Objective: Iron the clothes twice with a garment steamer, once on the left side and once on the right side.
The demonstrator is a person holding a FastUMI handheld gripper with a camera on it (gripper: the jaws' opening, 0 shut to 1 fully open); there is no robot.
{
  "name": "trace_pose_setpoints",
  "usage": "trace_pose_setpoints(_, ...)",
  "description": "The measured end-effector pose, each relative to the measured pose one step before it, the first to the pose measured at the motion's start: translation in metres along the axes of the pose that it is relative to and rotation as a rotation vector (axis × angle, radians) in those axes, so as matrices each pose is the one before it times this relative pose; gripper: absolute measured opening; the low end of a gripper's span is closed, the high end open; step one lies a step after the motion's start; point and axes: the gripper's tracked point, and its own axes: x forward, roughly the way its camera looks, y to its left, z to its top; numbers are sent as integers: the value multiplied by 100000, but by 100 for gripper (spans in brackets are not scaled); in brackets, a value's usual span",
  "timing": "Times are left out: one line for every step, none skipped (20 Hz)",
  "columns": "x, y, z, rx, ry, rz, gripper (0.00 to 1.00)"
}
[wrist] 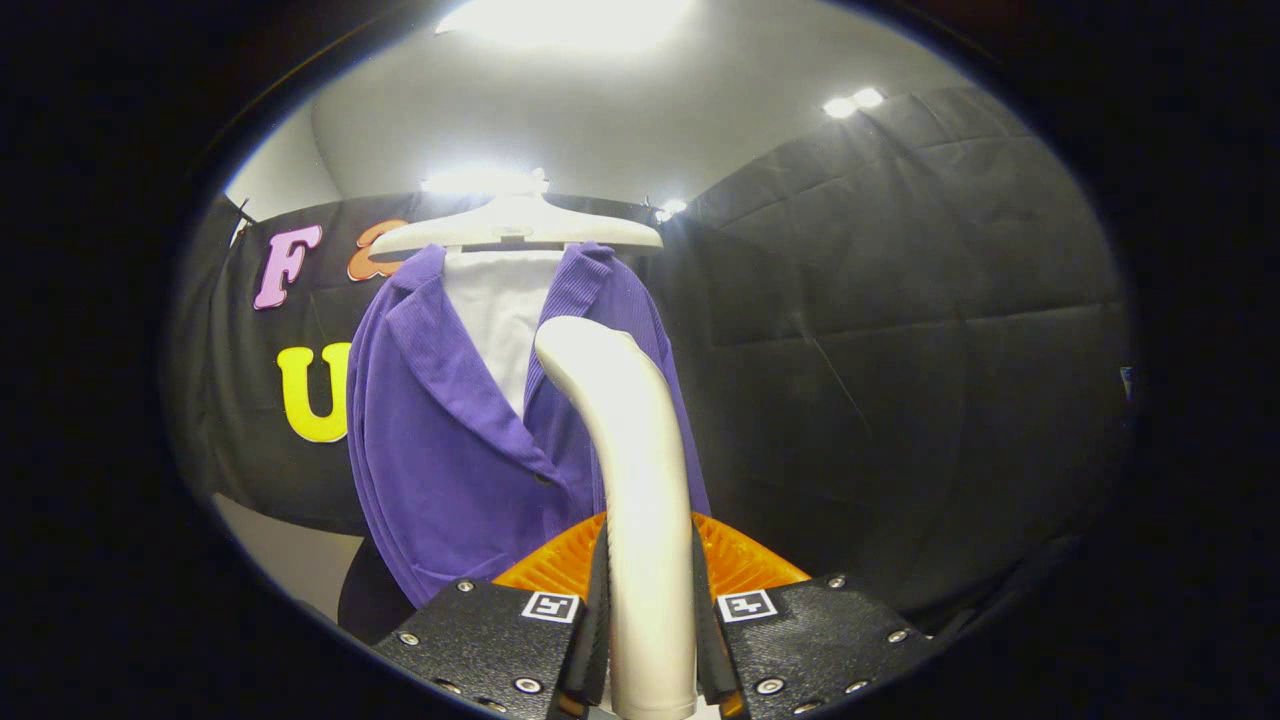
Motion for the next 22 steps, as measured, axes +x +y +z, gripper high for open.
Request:
trace_pose_setpoints(564,54,1098,1018,-1905,-516,36)
trace_pose_setpoints(526,-53,729,155,-1938,-728,36)
trace_pose_setpoints(692,66,842,-983,-1775,-585,36)
trace_pose_setpoints(682,33,747,-964,-1642,-464,36)
trace_pose_setpoints(798,310,688,37,-1294,17,36)
trace_pose_setpoints(960,380,215,1008,-521,394,36)
trace_pose_setpoints(889,297,79,840,-212,281,36)
trace_pose_setpoints(928,156,-254,244,235,135,36)
trace_pose_setpoints(809,75,-386,-409,498,-155,36)
trace_pose_setpoints(829,81,-557,-374,1400,-141,36)
trace_pose_setpoints(563,37,-604,-110,1260,-152,36)
trace_pose_setpoints(469,-80,-509,180,1024,29,36)
trace_pose_setpoints(466,43,-491,78,907,185,36)
trace_pose_setpoints(457,121,-642,-226,1065,163,36)
trace_pose_setpoints(385,165,-548,-859,860,423,36)
trace_pose_setpoints(241,-14,-658,-1431,958,-153,36)
trace_pose_setpoints(119,-84,-527,-1582,739,-743,36)
trace_pose_setpoints(-146,-215,-438,-1282,616,-383,36)
trace_pose_setpoints(-135,-126,-438,-342,655,-146,36)
trace_pose_setpoints(-111,-231,-598,-58,715,-165,36)
trace_pose_setpoints(23,-249,-704,30,978,-470,36)
trace_pose_setpoints(33,-319,-866,-157,1464,-527,36)
